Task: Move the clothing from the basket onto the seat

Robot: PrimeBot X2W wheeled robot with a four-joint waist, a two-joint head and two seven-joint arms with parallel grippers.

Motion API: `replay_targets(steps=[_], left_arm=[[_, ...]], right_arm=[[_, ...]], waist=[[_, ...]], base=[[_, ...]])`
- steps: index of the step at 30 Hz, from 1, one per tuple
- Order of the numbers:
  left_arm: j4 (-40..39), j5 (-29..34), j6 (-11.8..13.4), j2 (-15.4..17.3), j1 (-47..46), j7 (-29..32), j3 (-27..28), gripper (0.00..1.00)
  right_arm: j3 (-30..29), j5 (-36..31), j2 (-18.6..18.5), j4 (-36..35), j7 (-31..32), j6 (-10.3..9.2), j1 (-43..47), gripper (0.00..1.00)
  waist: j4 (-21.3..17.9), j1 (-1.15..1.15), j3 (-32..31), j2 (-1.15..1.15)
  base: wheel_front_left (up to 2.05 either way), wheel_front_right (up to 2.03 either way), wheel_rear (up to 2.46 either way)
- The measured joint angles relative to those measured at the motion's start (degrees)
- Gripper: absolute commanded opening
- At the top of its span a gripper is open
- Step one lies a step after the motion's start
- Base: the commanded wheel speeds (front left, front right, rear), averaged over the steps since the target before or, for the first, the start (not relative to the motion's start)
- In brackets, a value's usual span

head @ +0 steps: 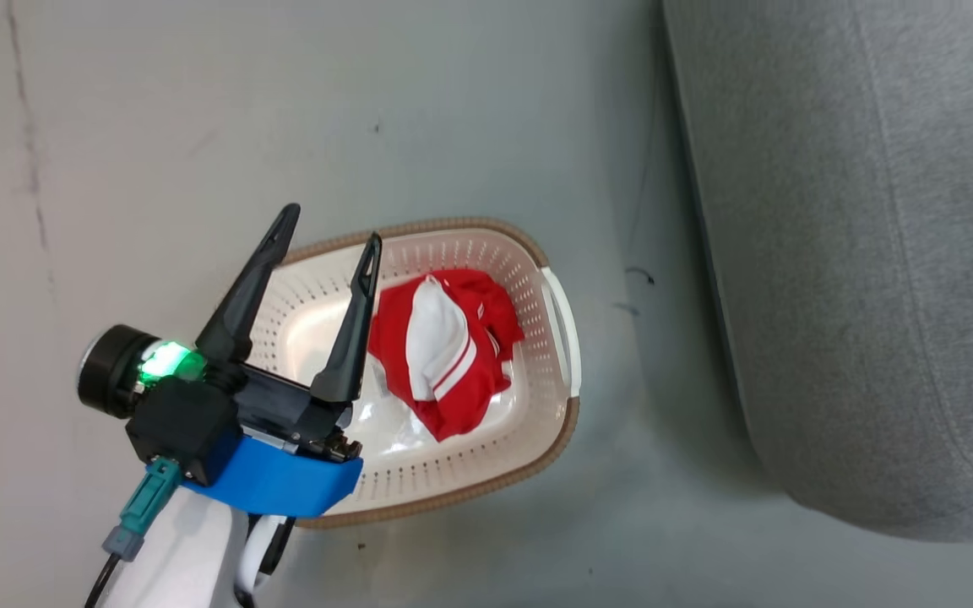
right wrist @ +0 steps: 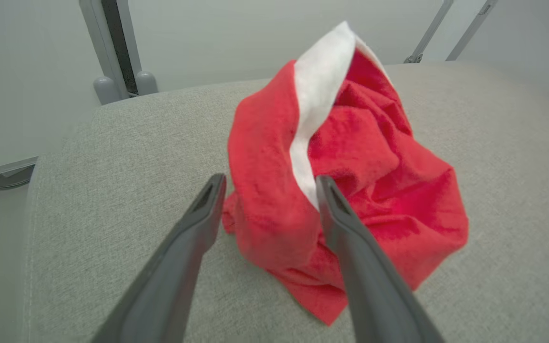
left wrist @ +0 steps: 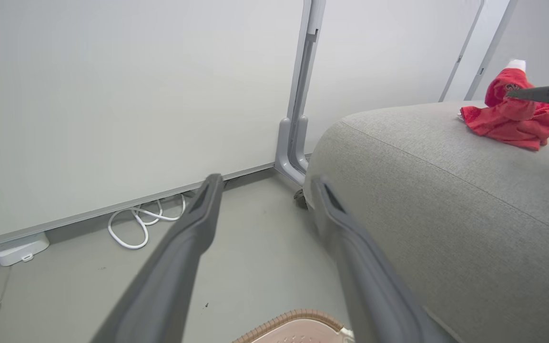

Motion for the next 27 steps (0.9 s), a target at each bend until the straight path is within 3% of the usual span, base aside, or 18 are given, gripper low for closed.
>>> replay_targets(steps=[7,11,15,27], left_arm=[[4.0,-2.5,0.0,-3.1,2.6,0.0,2.5,1.0],[6.2,-3.3,0.0,-4.7,4.3,0.0,4.5,1.0],[8.3,-3.4,-0.1,-5.7,6.6,0.0,6.7,1.0],[13.5,-3.3,-0.1,-7.7,10.9,0.0,12.5,1.0]], right_arm=[[3.7,2.6,2.3,-4.7,-6.2,0.0,8.6,1.0],[4.9,3.2,5.4,-9.9,-8.6,0.0,16.2,1.0],[10.1,4.0,9.6,-17.1,-11.9,0.0,23.4,1.0],[23.0,4.0,15.4,-29.9,-11.7,0.0,41.0,1.0]], waist=[[0.7,-0.01,-7.4,0.0],[1.1,-0.02,-11.9,0.0],[1.6,-0.02,-16.3,0.0],[4.2,-0.02,-26.6,0.0]], base=[[0.0,0.0,0.0],[0.0,0.0,0.0],[0.0,0.0,0.0],[0.0,0.0,0.0]])
